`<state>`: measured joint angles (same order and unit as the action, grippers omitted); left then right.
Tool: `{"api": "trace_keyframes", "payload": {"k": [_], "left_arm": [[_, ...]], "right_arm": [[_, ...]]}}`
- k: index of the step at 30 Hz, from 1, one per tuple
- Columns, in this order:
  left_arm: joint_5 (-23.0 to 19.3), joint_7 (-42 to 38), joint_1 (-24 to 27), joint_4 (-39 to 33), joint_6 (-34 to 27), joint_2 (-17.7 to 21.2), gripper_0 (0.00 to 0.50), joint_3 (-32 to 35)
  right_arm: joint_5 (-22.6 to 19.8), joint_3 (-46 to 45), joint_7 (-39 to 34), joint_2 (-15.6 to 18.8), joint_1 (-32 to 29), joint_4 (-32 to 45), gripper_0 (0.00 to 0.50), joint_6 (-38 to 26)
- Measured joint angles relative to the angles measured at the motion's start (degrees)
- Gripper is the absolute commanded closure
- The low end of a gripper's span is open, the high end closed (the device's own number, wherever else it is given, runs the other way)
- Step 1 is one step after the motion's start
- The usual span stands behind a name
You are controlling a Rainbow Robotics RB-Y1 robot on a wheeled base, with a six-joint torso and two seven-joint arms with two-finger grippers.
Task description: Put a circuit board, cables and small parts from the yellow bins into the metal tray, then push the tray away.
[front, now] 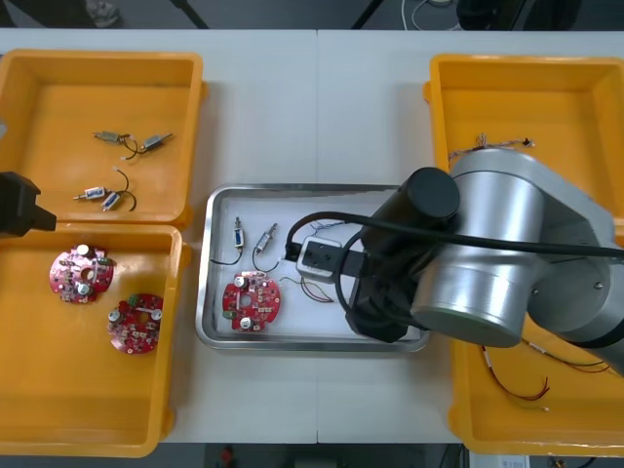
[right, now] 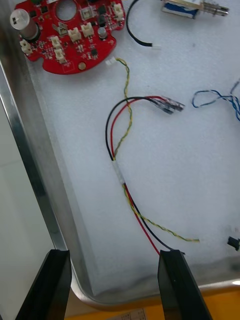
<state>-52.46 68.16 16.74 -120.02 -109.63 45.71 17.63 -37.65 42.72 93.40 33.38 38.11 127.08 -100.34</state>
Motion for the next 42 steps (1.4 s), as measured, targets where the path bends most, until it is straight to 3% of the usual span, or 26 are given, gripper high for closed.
{"api": "trace_keyframes", "payload": {"k": [15,29,42], "left_arm": [[-0.28,2.61,-8.79,-4.78,0.0,0.0,0.0,1.81],[-0.55,2.62,-10.62,-6.36,0.0,0.0,0.0,3.47],[-0.52,2.78,-10.63,-6.4,0.0,0.01,0.0,3.51]], "right_arm": [[8.01,13.01,0.0,-4.91,1.15,-6.52,0.0,5.44],[13.48,20.4,0.0,-9.66,1.18,-11.13,0.0,5.9],[17.22,22.78,0.02,-10.0,1.2,-14.96,0.0,9.83]]}}
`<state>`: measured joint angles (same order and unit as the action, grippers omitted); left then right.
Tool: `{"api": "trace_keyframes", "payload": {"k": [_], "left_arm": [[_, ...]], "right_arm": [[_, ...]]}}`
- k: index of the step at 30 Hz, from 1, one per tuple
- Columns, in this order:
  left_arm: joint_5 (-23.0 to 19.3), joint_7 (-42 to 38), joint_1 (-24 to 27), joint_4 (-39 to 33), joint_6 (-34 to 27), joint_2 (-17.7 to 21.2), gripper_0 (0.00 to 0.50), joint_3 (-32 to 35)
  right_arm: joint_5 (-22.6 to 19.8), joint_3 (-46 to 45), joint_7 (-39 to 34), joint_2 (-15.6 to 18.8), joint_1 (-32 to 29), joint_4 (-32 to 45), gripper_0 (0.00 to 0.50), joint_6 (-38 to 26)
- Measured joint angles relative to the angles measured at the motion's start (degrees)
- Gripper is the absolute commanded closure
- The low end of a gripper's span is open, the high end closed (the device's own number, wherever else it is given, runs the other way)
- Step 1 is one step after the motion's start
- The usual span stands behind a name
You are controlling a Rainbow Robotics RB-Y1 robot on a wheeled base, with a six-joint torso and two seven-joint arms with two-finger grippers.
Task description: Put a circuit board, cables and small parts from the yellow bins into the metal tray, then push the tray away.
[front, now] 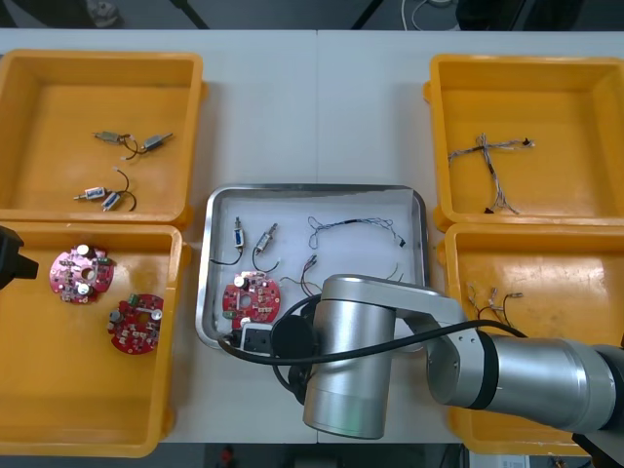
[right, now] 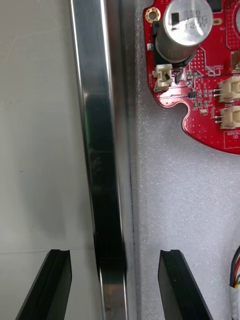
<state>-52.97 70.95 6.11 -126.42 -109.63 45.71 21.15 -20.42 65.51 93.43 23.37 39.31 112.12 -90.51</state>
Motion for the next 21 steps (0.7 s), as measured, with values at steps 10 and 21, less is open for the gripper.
{"api": "trace_keyframes", "payload": {"k": [10,21], "left_arm": [[0.0,0.04,0.0,-0.01,0.0,0.0,0.0,0.0],[0.01,0.05,0.0,-0.03,0.0,0.0,0.0,0.0]], "right_arm": [[0.59,0.51,0.06,0.0,0.05,0.0,0.5,0.07],[1.3,0.54,1.59,-0.02,0.92,-0.02,0.5,0.15]]}}
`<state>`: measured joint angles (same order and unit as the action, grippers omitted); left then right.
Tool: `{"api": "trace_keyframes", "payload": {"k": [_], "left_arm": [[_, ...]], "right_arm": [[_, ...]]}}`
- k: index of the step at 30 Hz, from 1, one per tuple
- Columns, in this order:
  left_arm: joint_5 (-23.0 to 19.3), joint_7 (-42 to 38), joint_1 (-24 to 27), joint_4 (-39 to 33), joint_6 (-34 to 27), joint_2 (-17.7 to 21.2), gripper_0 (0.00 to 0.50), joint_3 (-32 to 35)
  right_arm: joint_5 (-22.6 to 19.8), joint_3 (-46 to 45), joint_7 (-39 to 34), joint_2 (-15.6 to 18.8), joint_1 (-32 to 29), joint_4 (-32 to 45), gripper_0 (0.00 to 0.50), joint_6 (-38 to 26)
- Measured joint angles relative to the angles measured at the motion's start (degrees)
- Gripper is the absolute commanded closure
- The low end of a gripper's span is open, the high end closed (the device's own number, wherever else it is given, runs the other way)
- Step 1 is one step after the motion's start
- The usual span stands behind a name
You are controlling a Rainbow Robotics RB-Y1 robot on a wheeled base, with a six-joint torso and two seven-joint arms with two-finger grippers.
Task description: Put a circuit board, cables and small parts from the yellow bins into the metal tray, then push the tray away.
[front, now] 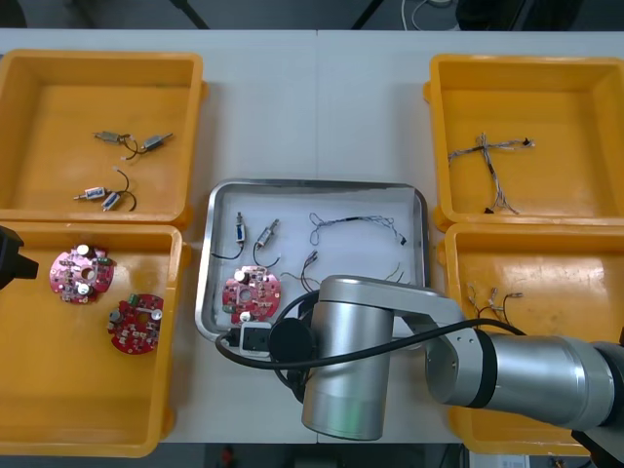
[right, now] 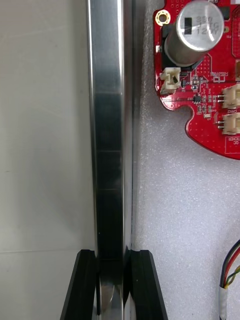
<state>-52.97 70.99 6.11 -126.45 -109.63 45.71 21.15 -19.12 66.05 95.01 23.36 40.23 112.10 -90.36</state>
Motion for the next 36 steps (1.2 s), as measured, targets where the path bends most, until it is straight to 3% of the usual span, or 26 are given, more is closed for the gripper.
{"api": "trace_keyframes", "payload": {"k": [25,36], "left_arm": [[0.01,0.01,0.0,0.0,0.0,0.0,0.0,0.0],[0.01,0.01,0.0,-0.02,0.0,0.0,0.0,0.0]], "right_arm": [[3.04,1.39,0.0,1.76,8.89,-0.23,0.5,-0.36],[3.09,1.52,0.02,1.48,14.51,-6.22,0.5,-0.48]]}}
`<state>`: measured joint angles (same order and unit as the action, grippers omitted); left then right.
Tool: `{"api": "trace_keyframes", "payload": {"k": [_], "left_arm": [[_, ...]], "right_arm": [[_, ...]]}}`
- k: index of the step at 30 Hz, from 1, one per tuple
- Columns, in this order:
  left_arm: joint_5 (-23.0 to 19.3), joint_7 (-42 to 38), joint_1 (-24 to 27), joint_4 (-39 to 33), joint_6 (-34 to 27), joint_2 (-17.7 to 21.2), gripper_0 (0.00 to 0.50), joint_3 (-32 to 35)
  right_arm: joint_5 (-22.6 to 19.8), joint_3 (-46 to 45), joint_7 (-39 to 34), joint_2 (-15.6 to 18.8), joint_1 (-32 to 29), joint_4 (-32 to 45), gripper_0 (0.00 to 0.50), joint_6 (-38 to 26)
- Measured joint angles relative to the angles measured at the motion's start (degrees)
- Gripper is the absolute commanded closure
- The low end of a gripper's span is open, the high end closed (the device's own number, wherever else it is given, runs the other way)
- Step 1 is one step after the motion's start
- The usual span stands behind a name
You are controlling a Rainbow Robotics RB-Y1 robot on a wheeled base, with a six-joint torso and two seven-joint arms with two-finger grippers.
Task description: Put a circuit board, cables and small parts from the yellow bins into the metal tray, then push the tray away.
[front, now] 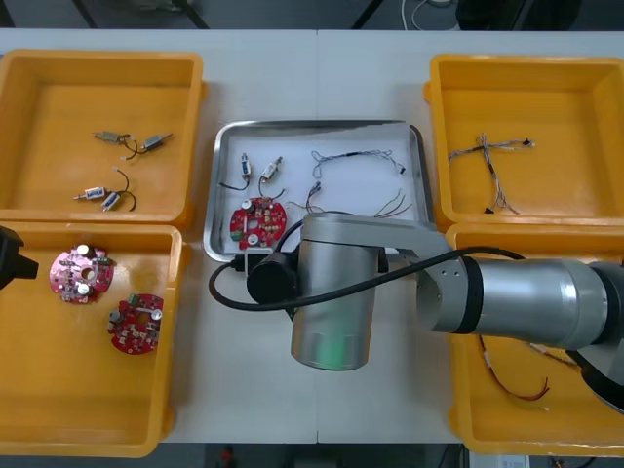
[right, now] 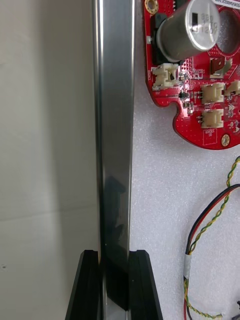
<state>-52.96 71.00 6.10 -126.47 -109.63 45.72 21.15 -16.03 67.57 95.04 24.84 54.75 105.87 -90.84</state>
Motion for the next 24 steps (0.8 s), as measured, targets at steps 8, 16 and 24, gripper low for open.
{"api": "trace_keyframes", "payload": {"k": [8,16,24], "left_arm": [[0.0,0.0,0.0,-0.01,0.0,0.0,0.0,0.0],[0.0,0.0,0.0,-0.01,0.0,0.0,0.0,0.0],[0.0,0.0,0.0,-0.02,0.0,0.0,0.0,0.0]], "right_arm": [[0.01,0.03,2.08,-0.77,2.82,-4.26,0.5,0.14],[0.01,0.06,2.1,-1.7,5.42,-7.61,0.5,1.24],[0.01,0.14,2.16,-2.38,7.43,-11.52,0.5,2.54]]}}
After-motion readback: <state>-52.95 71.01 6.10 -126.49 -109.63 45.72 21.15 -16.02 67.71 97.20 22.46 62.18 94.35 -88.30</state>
